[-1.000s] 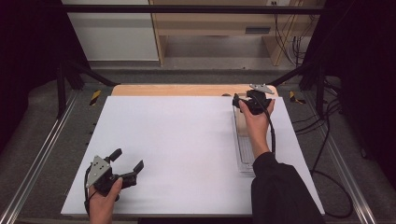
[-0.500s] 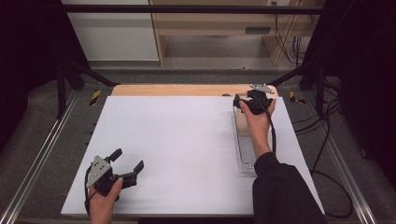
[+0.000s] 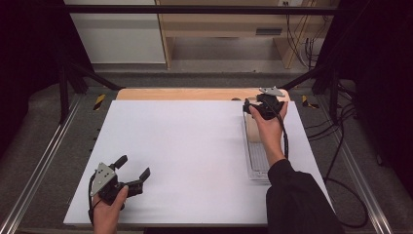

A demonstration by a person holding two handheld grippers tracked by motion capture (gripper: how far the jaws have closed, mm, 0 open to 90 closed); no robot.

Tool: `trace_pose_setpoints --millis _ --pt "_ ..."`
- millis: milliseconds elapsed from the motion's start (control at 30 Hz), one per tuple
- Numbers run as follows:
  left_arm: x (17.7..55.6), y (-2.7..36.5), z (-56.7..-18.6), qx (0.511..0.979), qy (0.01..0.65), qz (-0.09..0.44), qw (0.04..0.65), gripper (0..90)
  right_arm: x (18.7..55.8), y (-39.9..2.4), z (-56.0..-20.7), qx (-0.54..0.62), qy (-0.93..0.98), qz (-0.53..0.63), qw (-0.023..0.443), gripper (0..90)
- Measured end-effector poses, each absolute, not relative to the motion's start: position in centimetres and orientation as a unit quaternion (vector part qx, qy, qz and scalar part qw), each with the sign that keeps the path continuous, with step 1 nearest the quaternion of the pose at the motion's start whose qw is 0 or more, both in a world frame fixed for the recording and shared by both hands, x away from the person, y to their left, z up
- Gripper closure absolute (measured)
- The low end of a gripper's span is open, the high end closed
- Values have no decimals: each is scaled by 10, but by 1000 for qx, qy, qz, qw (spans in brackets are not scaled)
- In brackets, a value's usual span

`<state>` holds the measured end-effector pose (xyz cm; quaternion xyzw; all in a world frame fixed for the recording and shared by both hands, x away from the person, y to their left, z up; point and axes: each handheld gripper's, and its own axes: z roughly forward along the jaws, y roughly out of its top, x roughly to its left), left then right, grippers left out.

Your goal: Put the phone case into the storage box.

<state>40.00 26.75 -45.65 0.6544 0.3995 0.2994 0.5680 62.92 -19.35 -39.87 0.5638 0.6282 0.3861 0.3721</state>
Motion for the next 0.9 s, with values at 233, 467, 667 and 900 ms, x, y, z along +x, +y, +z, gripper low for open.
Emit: trace_pose_setpoints --millis 233,467,667,900 --pt "400 267 -456 657 396 302 566 41 627 -193 -397 561 633 387 367 80" --pt "399 266 -456 660 392 305 563 38 626 -194 -394 561 633 390 365 77" --pt "400 267 -456 660 393 306 563 36 623 -195 -391 560 634 397 355 75" --pt "400 266 -456 660 392 306 563 36 619 -194 -387 559 634 406 347 75"
